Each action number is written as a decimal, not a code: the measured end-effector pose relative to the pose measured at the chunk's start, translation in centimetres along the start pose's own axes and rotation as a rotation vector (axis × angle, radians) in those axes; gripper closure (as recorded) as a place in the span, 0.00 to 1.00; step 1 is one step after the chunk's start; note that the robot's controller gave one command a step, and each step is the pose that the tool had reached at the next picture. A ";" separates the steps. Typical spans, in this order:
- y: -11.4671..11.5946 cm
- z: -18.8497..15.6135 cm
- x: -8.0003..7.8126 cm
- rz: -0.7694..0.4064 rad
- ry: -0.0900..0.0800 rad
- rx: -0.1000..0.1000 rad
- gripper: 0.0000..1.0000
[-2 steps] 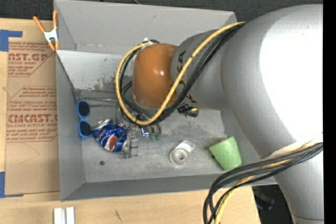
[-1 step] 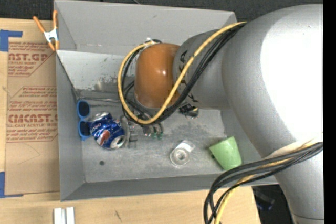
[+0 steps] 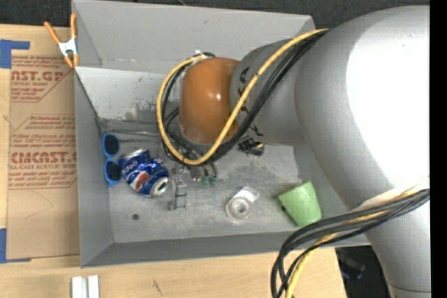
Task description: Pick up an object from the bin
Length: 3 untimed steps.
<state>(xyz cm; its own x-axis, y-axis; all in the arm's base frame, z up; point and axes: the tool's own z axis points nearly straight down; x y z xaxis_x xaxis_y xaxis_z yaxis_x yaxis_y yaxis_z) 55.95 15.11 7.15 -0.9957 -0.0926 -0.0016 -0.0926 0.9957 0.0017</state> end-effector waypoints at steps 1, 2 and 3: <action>5.6 -0.4 -3.3 -0.097 -0.003 -0.001 0.00; 5.3 -0.4 -3.3 -0.093 -0.003 0.001 1.00; 5.3 -0.4 -3.3 -0.093 -0.003 0.001 1.00</action>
Offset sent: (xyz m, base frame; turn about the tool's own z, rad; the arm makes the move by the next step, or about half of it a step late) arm 0.0272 0.0555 0.0033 -0.0936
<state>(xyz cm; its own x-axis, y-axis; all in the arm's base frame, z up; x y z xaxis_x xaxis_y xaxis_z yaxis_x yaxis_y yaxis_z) 58.77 20.68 7.53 -0.9828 -0.1845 -0.0043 -0.1845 0.9828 0.0003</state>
